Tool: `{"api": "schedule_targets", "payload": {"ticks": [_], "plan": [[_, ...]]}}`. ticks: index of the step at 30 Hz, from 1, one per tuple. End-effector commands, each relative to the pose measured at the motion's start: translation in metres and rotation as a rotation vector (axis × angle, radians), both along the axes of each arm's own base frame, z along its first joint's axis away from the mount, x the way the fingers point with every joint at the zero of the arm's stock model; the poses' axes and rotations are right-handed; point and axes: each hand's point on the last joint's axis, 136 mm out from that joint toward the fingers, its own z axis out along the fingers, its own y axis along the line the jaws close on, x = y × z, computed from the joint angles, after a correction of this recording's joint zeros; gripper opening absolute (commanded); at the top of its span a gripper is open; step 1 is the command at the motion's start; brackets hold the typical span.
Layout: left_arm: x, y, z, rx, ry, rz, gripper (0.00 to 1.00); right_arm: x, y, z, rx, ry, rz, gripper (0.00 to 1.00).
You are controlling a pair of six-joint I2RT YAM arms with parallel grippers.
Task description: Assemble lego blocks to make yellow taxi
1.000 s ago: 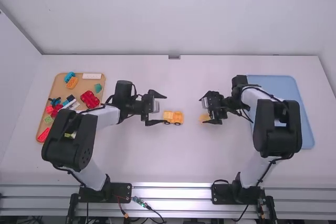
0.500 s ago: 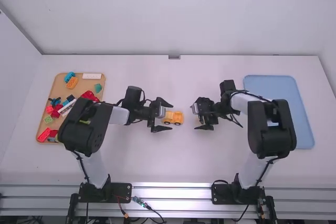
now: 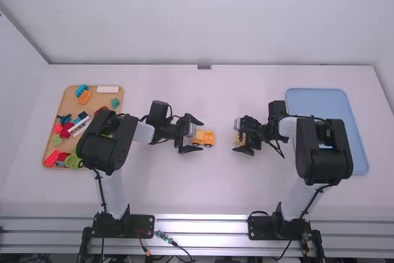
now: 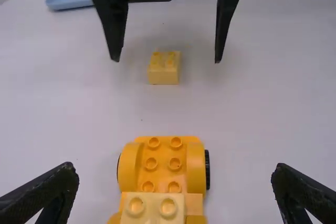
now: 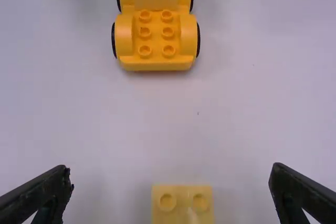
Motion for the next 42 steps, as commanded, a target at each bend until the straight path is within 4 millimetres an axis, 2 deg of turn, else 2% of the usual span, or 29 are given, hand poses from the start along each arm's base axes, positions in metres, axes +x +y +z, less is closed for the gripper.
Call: {"api": "schedule_targets", "payload": {"ticks": [1, 8, 13, 16, 20, 26, 32, 37, 42], "plan": [[0.003, -0.002, -0.007, -0.011, 0.031, -0.012, 0.99, -0.009, 0.002, 0.000, 0.077, -0.012, 0.004, 0.99], [0.011, -0.009, -0.019, -0.029, 0.071, -0.039, 0.99, -0.009, 0.007, 0.001, 0.162, -0.050, -0.048, 0.99], [0.010, -0.016, -0.033, 0.001, 0.106, -0.046, 0.99, -0.003, 0.006, -0.014, 0.081, -0.084, -0.100, 1.00], [0.009, -0.017, -0.032, -0.003, 0.104, -0.049, 0.99, -0.002, 0.010, -0.015, 0.077, -0.079, -0.113, 0.90], [0.011, -0.015, -0.032, 0.000, 0.104, -0.042, 0.99, 0.002, 0.007, -0.013, 0.081, -0.073, -0.126, 0.85], [0.009, -0.016, -0.032, -0.001, 0.110, -0.046, 0.99, 0.003, -0.007, -0.007, 0.098, -0.027, -0.120, 0.93], [0.009, -0.016, -0.032, -0.001, 0.109, -0.046, 0.99, 0.001, -0.012, 0.002, 0.145, -0.039, -0.099, 0.94], [0.010, -0.016, -0.032, -0.002, 0.108, -0.046, 0.99, 0.001, -0.007, 0.000, 0.146, -0.071, -0.082, 0.90], [0.011, -0.014, -0.032, -0.002, 0.108, -0.040, 0.99, 0.011, -0.007, -0.012, 0.175, -0.044, -0.093, 0.91]]}}
